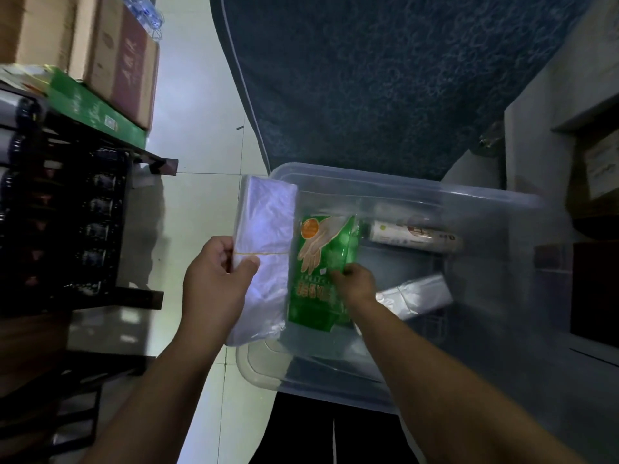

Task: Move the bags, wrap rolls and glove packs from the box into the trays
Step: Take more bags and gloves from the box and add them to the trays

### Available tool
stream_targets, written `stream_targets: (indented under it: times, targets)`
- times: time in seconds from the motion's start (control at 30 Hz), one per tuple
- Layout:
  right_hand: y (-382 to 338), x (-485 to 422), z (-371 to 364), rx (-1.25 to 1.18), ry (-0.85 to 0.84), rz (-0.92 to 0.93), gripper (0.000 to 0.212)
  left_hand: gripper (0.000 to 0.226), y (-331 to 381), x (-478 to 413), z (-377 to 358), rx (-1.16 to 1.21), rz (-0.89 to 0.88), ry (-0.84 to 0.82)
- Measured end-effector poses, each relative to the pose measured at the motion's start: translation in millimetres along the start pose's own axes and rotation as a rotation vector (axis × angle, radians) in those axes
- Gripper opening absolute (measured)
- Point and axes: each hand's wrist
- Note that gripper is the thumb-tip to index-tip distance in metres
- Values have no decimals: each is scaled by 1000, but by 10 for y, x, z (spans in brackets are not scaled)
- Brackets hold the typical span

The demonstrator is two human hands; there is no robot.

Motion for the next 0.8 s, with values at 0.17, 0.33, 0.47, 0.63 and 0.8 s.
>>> stream_targets:
  times: [0.17, 0.33, 0.47, 0.63, 0.8]
  targets:
    - [388, 18, 333, 151, 103, 78, 31, 13, 86, 75, -124, -34, -8, -42]
    - [818, -151, 864, 655, 215, 284, 36, 16, 166, 129, -276, -48, -12, -76]
    - [872, -466, 1003, 872, 131, 500, 49, 18, 176, 193, -516, -80, -35, -111]
    - [899, -623, 1065, 1289, 130, 537, 46, 15, 245, 259, -756, -77, -14, -129]
    - [888, -497, 1176, 1328, 81, 592, 30, 14, 448, 319, -847, -81, -2, -135]
Point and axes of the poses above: each hand's wrist, its own x-axis away from the middle knuckle, its own z-axis out of the back of the hand, y = z × x, and after that the axes turned 9 degrees about -z, right-handed
